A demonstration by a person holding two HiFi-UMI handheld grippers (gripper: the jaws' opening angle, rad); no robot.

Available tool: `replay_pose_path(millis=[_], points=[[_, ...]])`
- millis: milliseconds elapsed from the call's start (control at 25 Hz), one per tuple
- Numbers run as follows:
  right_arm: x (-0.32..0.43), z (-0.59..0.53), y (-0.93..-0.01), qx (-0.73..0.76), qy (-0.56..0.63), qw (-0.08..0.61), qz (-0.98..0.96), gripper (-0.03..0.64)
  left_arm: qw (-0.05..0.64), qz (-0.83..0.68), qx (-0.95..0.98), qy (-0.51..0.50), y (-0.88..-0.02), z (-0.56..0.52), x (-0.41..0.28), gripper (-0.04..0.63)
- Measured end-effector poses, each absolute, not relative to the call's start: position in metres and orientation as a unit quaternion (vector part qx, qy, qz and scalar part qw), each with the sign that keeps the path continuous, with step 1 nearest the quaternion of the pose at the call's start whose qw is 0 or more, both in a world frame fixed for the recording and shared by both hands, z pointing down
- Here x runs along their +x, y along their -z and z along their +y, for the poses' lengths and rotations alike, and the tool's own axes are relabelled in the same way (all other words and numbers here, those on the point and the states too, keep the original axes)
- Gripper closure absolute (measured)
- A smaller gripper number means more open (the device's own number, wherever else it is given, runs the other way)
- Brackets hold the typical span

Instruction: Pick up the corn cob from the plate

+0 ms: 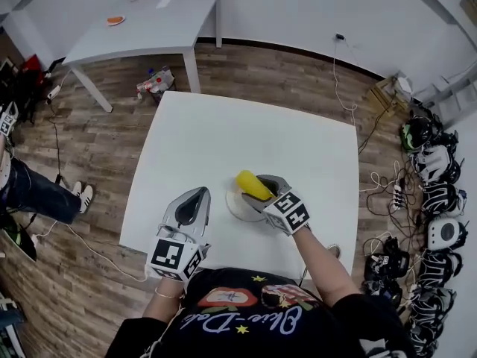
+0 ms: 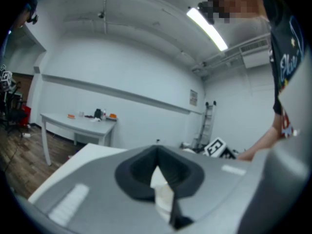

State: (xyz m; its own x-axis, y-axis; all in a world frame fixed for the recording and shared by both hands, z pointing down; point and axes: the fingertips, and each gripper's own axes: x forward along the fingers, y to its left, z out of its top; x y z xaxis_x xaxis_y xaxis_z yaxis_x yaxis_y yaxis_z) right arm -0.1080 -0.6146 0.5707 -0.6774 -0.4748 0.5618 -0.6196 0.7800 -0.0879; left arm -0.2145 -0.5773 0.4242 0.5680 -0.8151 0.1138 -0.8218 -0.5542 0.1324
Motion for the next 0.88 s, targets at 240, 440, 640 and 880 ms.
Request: replay_pose_path(millis=[240,440,640,880], points=[[-0.062,-0.579,-0.494,0.369,-0.2,0.063,-0.905,0.353,0.075,-0.48,0.874,-0.021,-0.419,-0.54,-0.199,0.598],[-0.042,-0.544,-0.448,0.362,-0.205,-0.005,-0.909,0.353,0.065,-0.473,0.878,-0.015,-0.412,-0.518,-0.177,0.598],[-0.042,-0.525,-0.426,0.361,-0.174,0.001,-0.916,0.353,0.05,-0.468,0.882,-0.019,-0.409,-0.51,-0.172,0.598],[-0.042,-0.518,-0.422,0.358,-0.184,-0.008,-0.915,0.353,0.04,-0.47,0.882,-0.021,-0.407,-0.505,-0.169,0.598]])
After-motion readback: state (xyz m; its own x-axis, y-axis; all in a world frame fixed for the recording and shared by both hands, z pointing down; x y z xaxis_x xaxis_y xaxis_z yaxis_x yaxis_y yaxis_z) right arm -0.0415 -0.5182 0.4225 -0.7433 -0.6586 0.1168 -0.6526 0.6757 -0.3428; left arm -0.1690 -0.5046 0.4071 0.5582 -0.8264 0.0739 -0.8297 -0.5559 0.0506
